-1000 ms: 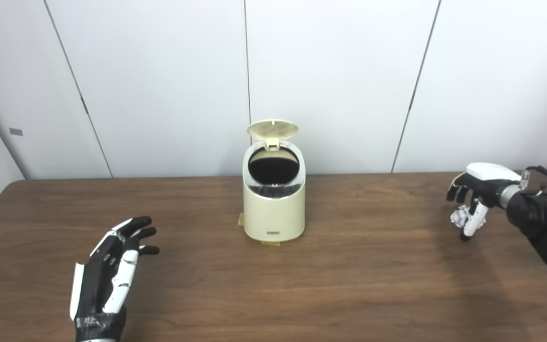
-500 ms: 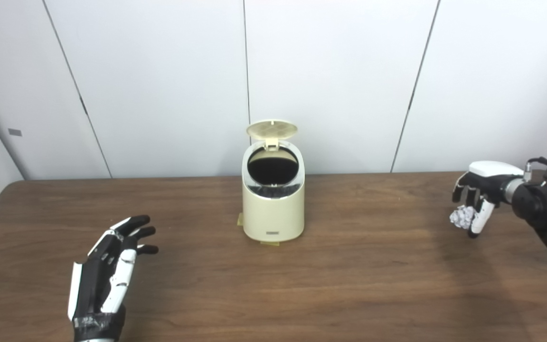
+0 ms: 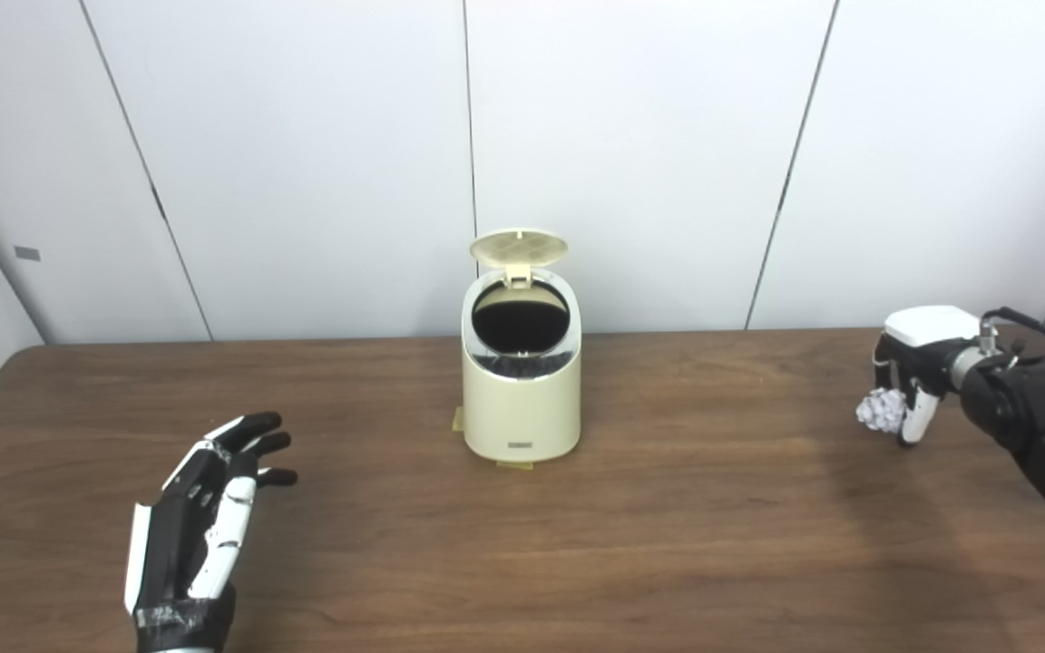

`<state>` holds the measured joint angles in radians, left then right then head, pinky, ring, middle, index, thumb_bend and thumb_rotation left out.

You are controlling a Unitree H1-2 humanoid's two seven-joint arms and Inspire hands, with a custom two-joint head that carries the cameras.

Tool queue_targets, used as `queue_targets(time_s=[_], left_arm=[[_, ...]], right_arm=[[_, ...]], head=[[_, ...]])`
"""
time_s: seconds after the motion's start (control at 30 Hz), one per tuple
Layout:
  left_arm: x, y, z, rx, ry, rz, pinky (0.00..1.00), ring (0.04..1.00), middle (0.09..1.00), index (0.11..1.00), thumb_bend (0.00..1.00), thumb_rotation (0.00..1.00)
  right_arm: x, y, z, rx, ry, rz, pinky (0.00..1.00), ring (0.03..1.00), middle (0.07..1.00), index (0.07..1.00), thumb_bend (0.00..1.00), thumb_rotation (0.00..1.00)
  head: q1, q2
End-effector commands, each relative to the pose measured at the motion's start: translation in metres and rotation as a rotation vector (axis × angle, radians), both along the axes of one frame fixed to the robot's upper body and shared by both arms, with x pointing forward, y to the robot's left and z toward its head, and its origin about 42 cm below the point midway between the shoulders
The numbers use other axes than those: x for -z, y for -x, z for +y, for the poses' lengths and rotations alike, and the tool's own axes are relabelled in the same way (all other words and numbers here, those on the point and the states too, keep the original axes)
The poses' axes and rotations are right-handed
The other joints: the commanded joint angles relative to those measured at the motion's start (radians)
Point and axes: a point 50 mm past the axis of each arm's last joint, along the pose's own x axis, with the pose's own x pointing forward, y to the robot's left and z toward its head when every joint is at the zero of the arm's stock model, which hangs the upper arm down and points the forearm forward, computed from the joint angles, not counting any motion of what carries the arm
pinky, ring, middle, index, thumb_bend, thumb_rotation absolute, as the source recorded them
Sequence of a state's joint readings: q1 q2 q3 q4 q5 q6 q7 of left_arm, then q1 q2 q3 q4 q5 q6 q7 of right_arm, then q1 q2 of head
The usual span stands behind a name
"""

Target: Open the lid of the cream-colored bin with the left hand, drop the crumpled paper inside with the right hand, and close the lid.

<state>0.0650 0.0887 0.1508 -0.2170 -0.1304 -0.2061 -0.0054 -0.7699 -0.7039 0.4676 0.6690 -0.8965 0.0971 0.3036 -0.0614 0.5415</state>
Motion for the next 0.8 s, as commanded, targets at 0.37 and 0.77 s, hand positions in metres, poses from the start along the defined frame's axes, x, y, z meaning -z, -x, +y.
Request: queue_targets(time_s=[0.37, 0.77], left_arm=[[-0.01, -0.004, -0.001, 0.009, -0.015, -0.055, 0.58, 0.73, 0.768, 0.73, 0.41, 0.53], [-0.009, -0.004, -0.002, 0.019, -0.005, -0.055, 0.57, 0.73, 0.767, 0.731, 0.41, 0.53]], right_arm=[[-0.035, -0.005, -0.004, -0.01, -0.025, -0.154, 0.32, 0.416, 0.489, 0.48, 0.53, 0.0], [-0.054, 0.003, 0.0, -0.082, -0.144, -0.215, 0.29, 0.36, 0.423, 0.493, 0.53, 0.0]], head=[[-0.004, -0.006], [-0.012, -0.004]])
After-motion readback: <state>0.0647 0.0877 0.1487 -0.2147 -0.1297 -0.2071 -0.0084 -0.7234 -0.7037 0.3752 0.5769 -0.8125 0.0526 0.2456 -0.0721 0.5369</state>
